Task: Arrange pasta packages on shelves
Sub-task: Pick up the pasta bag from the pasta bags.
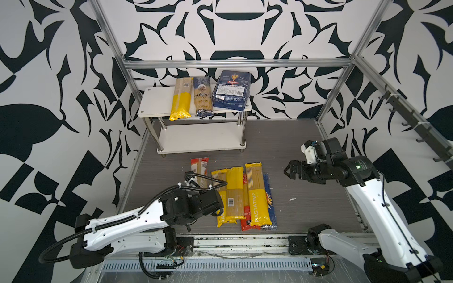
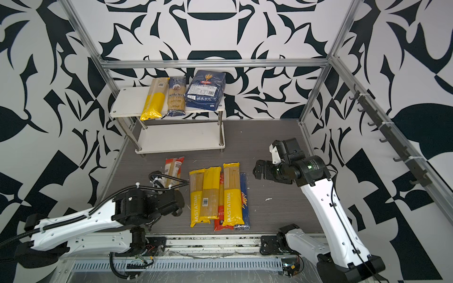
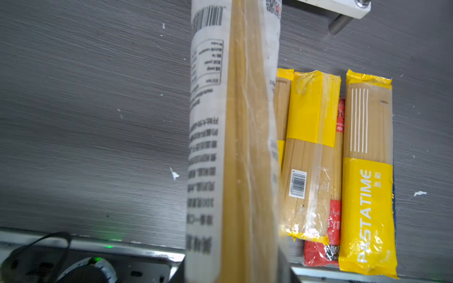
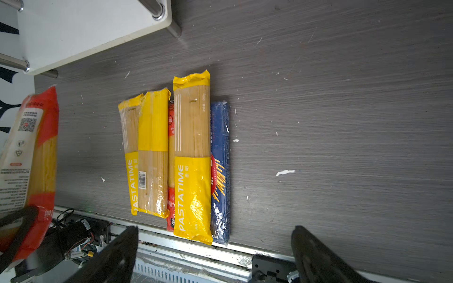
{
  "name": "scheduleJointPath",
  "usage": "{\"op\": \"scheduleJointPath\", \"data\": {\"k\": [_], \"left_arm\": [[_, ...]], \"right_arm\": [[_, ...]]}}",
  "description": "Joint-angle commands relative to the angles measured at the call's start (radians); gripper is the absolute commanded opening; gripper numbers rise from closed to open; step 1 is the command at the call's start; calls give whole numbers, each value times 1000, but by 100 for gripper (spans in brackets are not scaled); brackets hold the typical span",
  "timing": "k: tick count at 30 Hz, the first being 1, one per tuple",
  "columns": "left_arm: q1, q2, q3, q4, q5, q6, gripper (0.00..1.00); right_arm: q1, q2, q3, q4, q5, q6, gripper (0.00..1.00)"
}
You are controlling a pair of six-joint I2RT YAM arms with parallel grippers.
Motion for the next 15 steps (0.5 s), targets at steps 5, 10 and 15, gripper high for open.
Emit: {"op": "scheduleJointPath", "data": {"k": [5,10,15], "left_arm": [[4,-66,62,-45,-96,143,0],[4,-35,122,1,-76,279,0],[4,-2,208,25,-77,387,0]], "right_arm": [[-4,22,1,89,-25,13,100],[-4,43,4,113,-27,19,100],[-4,64,16,127,-27,21,100]]}}
